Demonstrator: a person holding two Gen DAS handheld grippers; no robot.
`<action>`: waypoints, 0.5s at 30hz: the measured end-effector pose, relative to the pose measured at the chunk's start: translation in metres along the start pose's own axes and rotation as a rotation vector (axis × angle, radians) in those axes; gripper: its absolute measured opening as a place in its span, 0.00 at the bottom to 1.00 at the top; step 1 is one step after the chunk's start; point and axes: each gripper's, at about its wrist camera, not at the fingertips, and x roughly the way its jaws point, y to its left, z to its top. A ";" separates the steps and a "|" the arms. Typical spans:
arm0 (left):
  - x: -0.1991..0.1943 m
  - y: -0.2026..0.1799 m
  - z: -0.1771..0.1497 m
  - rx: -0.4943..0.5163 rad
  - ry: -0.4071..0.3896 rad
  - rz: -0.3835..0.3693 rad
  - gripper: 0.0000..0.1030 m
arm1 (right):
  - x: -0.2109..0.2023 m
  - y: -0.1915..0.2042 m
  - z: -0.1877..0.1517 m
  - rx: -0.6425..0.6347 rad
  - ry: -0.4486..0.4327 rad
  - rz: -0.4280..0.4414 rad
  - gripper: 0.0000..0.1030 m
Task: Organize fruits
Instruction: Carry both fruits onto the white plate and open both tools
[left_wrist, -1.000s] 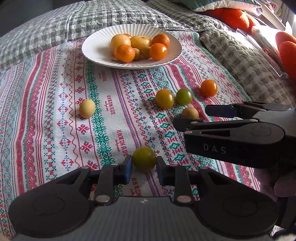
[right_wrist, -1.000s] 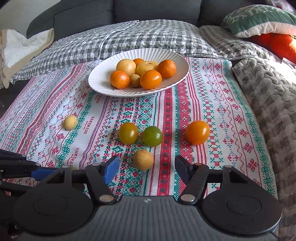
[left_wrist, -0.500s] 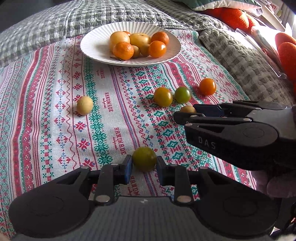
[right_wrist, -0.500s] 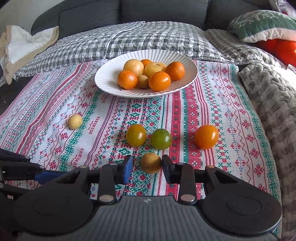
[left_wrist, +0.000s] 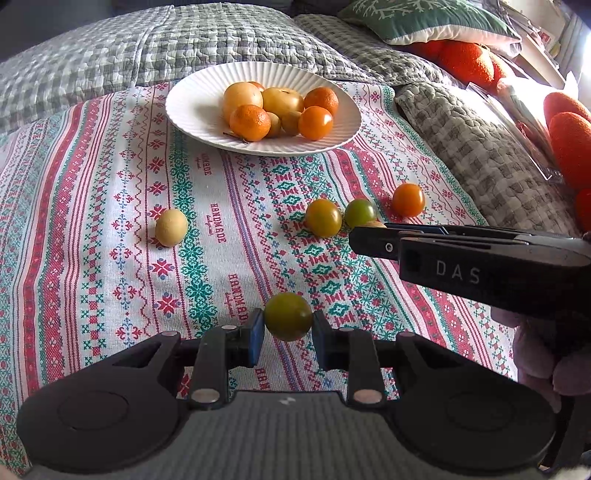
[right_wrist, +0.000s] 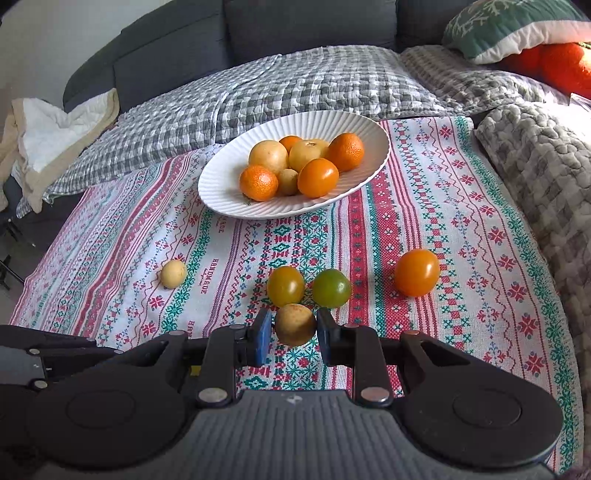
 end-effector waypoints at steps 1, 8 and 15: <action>-0.002 0.001 0.001 -0.005 -0.011 -0.006 0.20 | -0.002 -0.001 0.001 0.016 -0.006 0.012 0.23; -0.013 0.000 0.004 -0.006 -0.094 -0.034 0.20 | -0.013 -0.010 0.010 0.130 -0.046 0.120 0.23; -0.021 0.006 0.013 -0.033 -0.155 -0.046 0.20 | -0.021 -0.010 0.015 0.190 -0.073 0.202 0.23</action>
